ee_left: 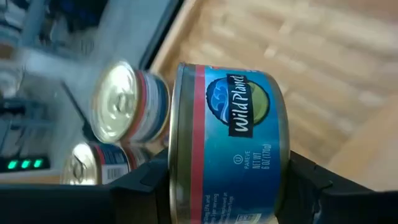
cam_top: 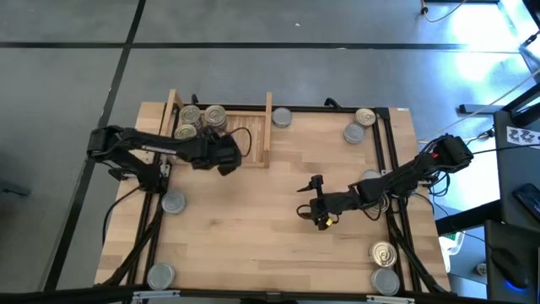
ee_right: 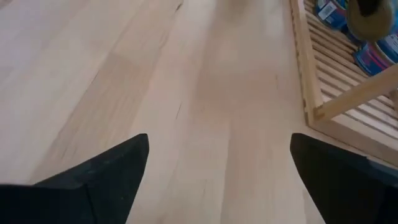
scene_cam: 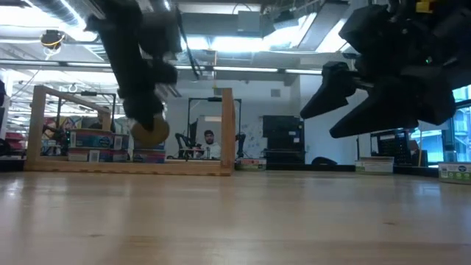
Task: Stack canned seafood by type on shelf
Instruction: Put the blue tuna can on the shelf
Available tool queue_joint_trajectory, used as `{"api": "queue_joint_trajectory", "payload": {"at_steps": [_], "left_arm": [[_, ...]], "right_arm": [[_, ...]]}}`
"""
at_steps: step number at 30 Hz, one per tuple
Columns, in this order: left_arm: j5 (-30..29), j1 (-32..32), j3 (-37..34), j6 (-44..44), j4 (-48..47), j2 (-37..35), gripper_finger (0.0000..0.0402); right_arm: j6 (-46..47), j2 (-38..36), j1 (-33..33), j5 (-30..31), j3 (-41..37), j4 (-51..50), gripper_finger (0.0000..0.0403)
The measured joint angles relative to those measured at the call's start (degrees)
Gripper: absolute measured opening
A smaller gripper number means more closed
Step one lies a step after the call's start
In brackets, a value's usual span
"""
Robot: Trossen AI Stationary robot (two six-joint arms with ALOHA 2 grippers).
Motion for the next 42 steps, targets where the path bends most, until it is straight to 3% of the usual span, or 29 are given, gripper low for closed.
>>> {"api": "queue_joint_trajectory", "payload": {"at_steps": [13,25,36,42], "left_arm": [[-2.2,11.3,0.1,2.4,-2.6,14.4,0.0193],[-1.7,12.7,0.2,4.1,-1.8,14.9,0.0201],[1.2,12.2,0.8,1.3,-4.7,15.0,0.0334],[1.7,9.9,5.0,3.2,-6.1,11.6,0.0362]], "right_arm": [[2.6,0.0,0.0,0.0,-0.9,-0.2,0.0392],[2.6,0.0,0.0,0.0,-0.9,0.4,0.0392],[2.5,0.0,0.0,0.0,-0.9,0.6,0.0392],[2.5,0.0,0.0,0.0,-0.9,0.9,0.0392]]}}
